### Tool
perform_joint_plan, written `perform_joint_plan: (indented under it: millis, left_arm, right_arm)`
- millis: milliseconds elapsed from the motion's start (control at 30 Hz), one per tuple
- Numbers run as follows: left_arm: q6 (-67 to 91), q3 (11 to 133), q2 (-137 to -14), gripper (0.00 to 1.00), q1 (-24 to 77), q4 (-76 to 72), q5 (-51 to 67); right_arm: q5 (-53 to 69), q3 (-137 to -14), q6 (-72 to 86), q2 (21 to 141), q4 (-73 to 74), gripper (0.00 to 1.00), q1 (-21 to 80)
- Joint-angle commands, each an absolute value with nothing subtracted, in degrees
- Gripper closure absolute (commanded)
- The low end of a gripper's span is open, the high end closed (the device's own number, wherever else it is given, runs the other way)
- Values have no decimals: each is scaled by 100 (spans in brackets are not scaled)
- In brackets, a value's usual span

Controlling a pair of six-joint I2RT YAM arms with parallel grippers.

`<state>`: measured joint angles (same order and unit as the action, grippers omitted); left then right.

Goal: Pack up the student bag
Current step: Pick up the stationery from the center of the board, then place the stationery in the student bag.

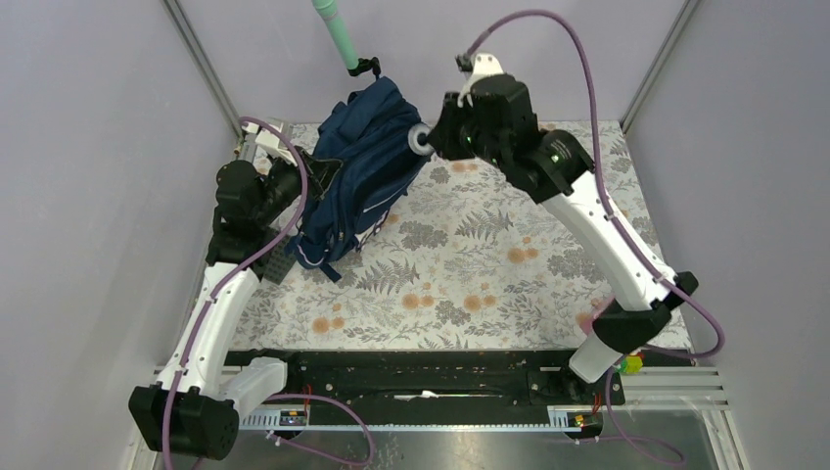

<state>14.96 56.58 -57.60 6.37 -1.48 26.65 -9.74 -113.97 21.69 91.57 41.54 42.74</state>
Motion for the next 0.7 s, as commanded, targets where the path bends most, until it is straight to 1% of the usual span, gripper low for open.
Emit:
perform_joint_plan:
  millis: [0,100,200,533,667]
  left_arm:
    - [1577,5711,-5731,100,685,-1001,2846]
    - [1590,5713,-5715,100,693,-1002,2805]
    - [1652,5713,-5704,100,688,-1000,2761]
    - [1758,5722,-5705,100,691,-1000,2699]
    - [1767,5722,-5711,100,692,-998,2693]
  right_arm:
    - [-684,-12658,1958,10106,4298,88,4267]
    - [-535,-13447,1976,10682,4564,88,4292]
    - [-527,-13487,1981,10886,4591,89,4354]
    - [-545,-11478,2133,10337,3355,89,4508]
    - [-572,-11039,2154,10218,3196,89,4509]
